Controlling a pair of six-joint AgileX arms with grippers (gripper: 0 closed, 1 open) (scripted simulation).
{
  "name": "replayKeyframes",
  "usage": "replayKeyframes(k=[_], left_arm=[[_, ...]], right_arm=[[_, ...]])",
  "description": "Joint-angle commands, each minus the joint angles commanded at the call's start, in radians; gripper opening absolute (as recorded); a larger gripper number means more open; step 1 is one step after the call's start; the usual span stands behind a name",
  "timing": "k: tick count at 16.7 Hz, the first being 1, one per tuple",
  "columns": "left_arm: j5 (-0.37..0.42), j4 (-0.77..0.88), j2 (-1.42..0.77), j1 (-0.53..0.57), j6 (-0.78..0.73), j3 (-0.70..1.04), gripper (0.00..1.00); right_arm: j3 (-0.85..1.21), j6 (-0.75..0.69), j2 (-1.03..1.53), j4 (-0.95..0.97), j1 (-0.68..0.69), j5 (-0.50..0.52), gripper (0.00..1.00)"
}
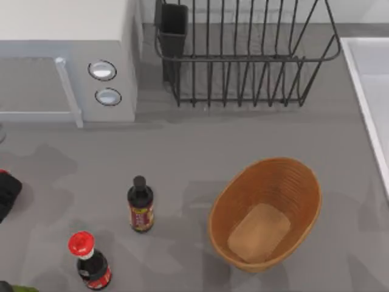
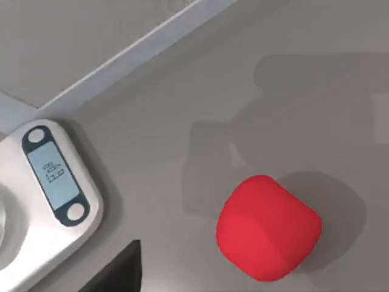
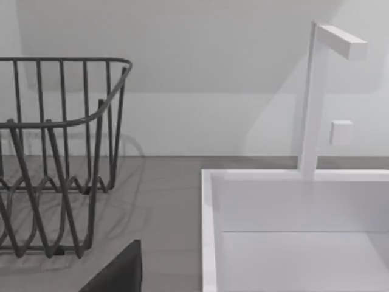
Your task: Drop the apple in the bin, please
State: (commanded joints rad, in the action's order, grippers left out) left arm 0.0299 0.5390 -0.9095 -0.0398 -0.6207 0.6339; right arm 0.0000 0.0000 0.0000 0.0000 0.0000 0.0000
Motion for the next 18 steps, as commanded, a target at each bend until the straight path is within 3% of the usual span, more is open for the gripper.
replayKeyframes(k=[5,9,13,18], left_arm=[[-0.003,0.263,-0.527,-0.028,-0.321,0.312,1.00],[-0.014,0.411,-0.797,-0.050,-0.504,0.503,1.00],[-0.027,0.472,-0.902,-0.069,-0.583,0.609,1.00],[-0.027,0.472,-0.902,-0.065,-0.585,0.612,1.00]], right_arm=[[0.000,0.000,0.000,0.000,0.000,0.000,1.00],[0.000,0.000,0.000,0.000,0.000,0.000,1.00],[0.000,0.000,0.000,0.000,0.000,0.000,1.00],[0.000,0.000,0.000,0.000,0.000,0.000,1.00]])
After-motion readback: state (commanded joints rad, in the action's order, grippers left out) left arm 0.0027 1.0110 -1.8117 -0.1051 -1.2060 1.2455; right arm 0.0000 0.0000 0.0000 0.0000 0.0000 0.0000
